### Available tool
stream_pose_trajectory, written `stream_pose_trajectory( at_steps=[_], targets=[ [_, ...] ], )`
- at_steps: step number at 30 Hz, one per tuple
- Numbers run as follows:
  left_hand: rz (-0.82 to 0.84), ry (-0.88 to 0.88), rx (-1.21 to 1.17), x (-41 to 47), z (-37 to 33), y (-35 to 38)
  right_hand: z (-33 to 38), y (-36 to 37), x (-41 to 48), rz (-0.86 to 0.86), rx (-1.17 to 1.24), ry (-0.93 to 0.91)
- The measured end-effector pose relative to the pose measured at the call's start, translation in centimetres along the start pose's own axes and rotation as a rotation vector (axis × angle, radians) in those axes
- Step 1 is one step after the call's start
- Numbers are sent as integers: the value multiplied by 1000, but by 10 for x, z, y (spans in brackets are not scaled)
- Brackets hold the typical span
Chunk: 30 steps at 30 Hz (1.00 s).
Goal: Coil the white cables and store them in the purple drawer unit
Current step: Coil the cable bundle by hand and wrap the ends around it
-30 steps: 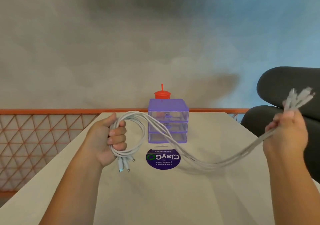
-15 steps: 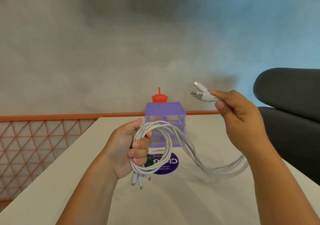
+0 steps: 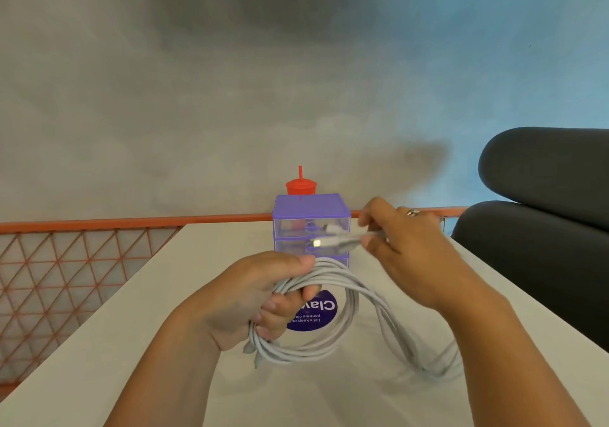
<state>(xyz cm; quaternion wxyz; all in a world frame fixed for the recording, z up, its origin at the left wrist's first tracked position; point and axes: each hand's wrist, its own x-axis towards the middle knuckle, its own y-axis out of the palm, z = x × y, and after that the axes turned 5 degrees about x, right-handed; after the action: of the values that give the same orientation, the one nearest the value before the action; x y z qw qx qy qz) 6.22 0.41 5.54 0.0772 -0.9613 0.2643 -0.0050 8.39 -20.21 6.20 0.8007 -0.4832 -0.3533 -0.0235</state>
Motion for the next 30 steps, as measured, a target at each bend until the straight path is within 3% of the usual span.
stream_pose_trajectory(
  at_steps=[2, 5, 8, 14, 19, 23, 30],
  targets=[
    [33, 13, -89, 0, 0, -4, 4, 7, 0, 128, 159, 20],
    [105, 29, -225, 0, 0, -12, 9, 13, 0, 245, 593, 60],
    [145, 26, -360, 1, 0, -17, 10, 14, 0, 228, 958, 82],
    [24, -24, -528, 6, -3, -10, 6, 21, 1, 237, 1335, 53],
    [-95, -30, -543, 11, -3, -4, 7, 25, 1, 306, 1369, -44],
    [-213, -11, -479, 12, -3, -1, 10, 18, -1, 322, 1193, -23],
    [-235, -5, -453, 9, -8, 8, 22, 7, -4, 324, 1019, -95]
  ],
)
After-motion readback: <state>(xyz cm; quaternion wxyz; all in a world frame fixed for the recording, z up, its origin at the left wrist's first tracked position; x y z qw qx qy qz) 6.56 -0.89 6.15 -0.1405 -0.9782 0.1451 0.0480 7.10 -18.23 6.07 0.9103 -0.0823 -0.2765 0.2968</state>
